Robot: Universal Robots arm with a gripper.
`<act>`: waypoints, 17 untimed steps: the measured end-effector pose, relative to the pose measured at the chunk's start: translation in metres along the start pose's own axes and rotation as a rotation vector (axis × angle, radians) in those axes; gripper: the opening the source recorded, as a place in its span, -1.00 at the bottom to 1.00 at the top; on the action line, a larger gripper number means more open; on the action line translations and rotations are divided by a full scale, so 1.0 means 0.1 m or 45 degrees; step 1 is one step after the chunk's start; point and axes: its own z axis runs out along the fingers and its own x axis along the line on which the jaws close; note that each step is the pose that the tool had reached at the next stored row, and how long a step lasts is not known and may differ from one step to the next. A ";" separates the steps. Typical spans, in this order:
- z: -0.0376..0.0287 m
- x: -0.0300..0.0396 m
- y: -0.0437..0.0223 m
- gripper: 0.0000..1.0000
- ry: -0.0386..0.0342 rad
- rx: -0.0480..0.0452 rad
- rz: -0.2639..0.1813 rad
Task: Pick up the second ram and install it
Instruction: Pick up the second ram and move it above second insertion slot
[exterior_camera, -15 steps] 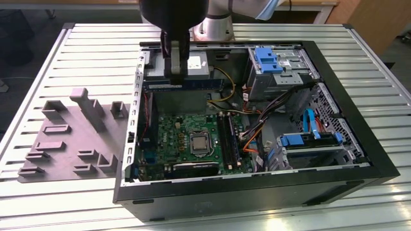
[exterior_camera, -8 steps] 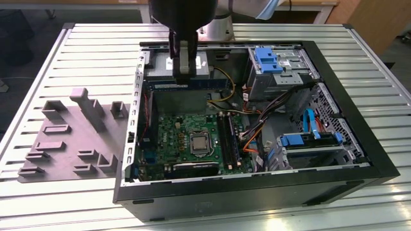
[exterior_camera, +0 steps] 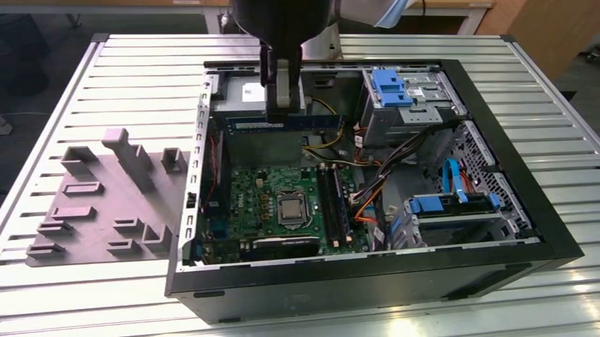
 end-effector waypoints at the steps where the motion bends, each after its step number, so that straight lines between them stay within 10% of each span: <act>1: -0.001 0.000 -0.013 -0.77 0.0000 0.000 0.000; 17: 0.020 0.002 -0.103 -0.77 -0.0001 -0.002 0.000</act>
